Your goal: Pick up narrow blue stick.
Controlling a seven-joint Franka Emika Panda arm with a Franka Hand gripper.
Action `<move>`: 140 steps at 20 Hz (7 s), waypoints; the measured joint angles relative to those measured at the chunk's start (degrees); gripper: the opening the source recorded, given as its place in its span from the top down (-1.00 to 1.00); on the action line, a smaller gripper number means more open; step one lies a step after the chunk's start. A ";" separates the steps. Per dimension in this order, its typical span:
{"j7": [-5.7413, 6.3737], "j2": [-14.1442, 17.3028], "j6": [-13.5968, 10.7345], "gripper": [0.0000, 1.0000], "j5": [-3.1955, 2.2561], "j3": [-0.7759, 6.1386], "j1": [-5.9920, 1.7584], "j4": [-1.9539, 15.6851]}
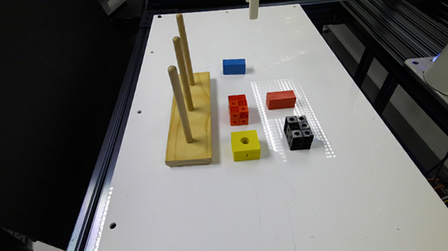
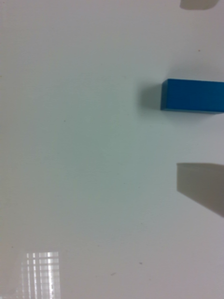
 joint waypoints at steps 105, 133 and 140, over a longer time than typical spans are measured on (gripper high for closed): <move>0.59 17.38 11.68 1.00 0.05 2.39 0.15 5.54; 0.69 5.51 4.27 1.00 0.01 2.99 -0.62 0.05; -2.59 2.84 2.56 1.00 0.01 2.37 -4.34 0.04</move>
